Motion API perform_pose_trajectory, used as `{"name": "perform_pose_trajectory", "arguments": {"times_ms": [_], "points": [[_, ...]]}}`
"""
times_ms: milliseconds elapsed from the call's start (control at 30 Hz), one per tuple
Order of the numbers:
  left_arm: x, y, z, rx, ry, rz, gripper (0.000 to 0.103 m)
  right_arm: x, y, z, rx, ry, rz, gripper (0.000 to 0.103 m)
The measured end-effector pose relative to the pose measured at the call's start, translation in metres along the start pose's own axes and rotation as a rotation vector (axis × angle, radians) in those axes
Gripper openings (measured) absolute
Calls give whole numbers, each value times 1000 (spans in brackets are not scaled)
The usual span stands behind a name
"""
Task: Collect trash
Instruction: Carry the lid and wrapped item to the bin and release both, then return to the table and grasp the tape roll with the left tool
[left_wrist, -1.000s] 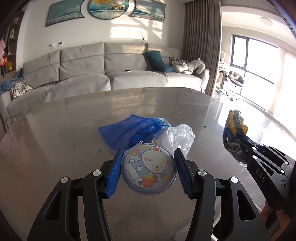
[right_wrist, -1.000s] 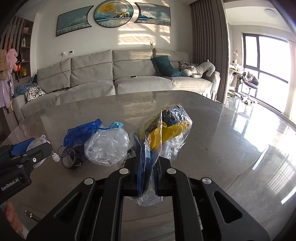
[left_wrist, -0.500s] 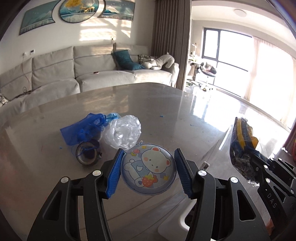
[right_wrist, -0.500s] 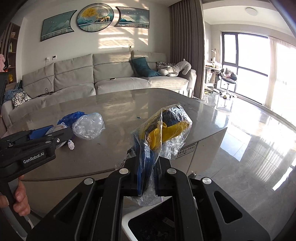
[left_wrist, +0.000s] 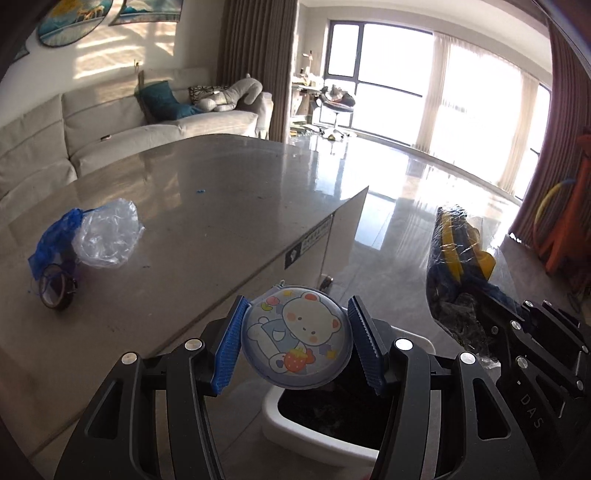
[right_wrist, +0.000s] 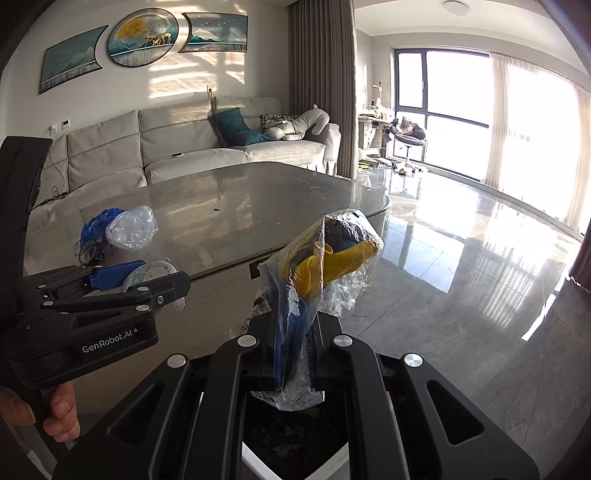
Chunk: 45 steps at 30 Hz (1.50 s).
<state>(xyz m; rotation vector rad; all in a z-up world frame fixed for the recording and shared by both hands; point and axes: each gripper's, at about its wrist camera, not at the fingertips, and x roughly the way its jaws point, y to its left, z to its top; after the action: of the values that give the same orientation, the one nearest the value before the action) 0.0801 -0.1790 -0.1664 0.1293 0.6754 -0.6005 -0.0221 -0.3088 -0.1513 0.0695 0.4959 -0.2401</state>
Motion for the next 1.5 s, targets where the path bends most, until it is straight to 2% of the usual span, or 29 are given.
{"name": "perform_pose_trajectory", "arguments": {"times_ms": [233, 267, 300, 333, 467, 567, 967, 1033, 1067, 1100, 1133, 1267, 1367, 1500], "points": [[26, -31, -14, 80, 91, -65, 58, -2, -8, -10, 11, 13, -33, 11], [30, -35, -16, 91, 102, -80, 64, -1, -9, -10, 9, 15, -38, 11], [32, -38, -17, 101, 111, -82, 88, -1, -10, -11, 13, 17, -40, 11], [34, -41, -19, 114, 107, -47, 99, -1, -12, -11, 17, 21, -43, 11], [33, -53, -20, 159, 93, -11, 99, 2, -15, -13, 22, 32, -53, 11], [35, -51, -18, 151, 94, 8, 99, 2, -17, -15, 22, 36, -53, 12], [14, 5, 5, -35, 38, 111, 99, 17, -1, -27, -17, 94, 11, 13], [13, 17, 8, -74, 40, 119, 99, 19, 3, -28, -46, 105, 12, 18], [11, 22, 7, -91, 40, 120, 99, 21, 5, -29, -55, 117, 12, 36], [10, 26, 8, -105, 39, 122, 99, 22, 5, -30, -57, 115, 5, 77], [8, 31, 8, -117, 37, 125, 99, 19, 6, -30, -60, 94, 1, 98], [3, 36, 9, -117, 24, 144, 99, 13, 8, -26, -87, 57, -17, 99], [-1, 42, 9, -118, 11, 159, 99, 15, 8, -23, -74, 60, 0, 99], [-7, 53, 9, -129, -2, 187, 99, 11, 16, -15, -93, 21, 21, 99]]}}
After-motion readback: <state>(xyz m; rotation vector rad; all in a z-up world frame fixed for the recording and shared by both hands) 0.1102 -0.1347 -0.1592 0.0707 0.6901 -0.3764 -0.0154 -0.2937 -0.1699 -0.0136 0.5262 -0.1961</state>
